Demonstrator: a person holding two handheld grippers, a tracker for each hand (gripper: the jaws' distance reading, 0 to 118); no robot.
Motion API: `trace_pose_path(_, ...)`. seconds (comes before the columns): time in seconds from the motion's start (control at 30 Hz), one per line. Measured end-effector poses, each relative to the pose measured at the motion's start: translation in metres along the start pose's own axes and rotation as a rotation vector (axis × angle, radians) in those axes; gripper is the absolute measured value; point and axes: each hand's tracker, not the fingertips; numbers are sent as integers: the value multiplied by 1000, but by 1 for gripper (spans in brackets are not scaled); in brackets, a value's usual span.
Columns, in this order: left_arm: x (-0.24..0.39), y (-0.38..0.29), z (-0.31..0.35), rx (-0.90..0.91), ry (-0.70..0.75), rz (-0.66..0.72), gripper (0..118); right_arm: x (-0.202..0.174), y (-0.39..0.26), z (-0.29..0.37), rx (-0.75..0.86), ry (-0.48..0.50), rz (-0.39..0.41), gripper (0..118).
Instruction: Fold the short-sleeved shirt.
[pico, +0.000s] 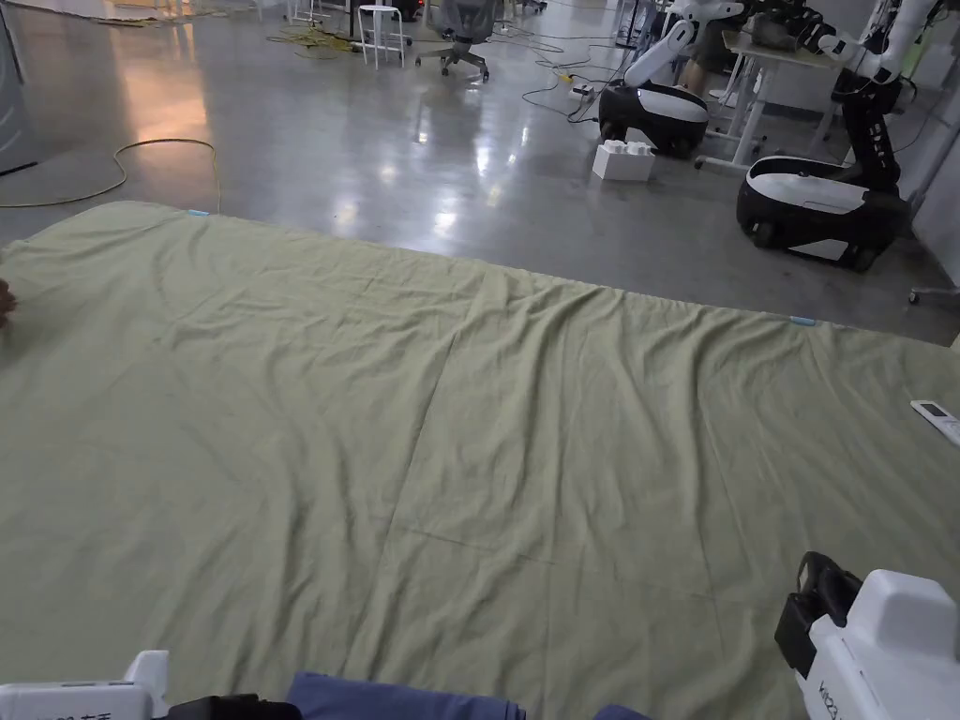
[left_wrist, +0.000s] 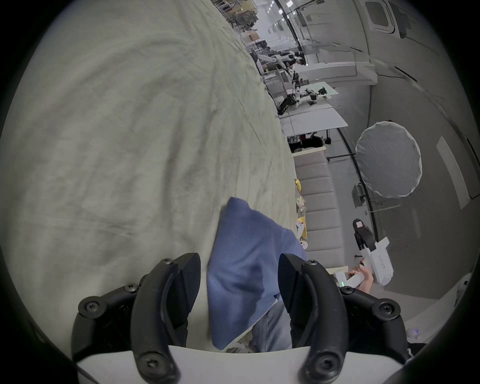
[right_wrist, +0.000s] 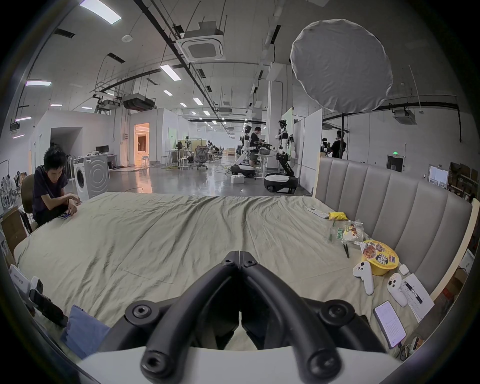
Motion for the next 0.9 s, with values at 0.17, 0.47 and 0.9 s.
trace_pose_path(0.17,-13,0,-31,-34,-46,-4,50,-4,1,1,0,5,-8,1)
trace_pose_path(0.47,-5,6,-27,-27,16,-78,18,-4,0,1,-2,10,-11,1)
trace_pose_path(0.9,74,38,62,60,211,-264,17,-5,-1,-3,-3,22,-10,1)
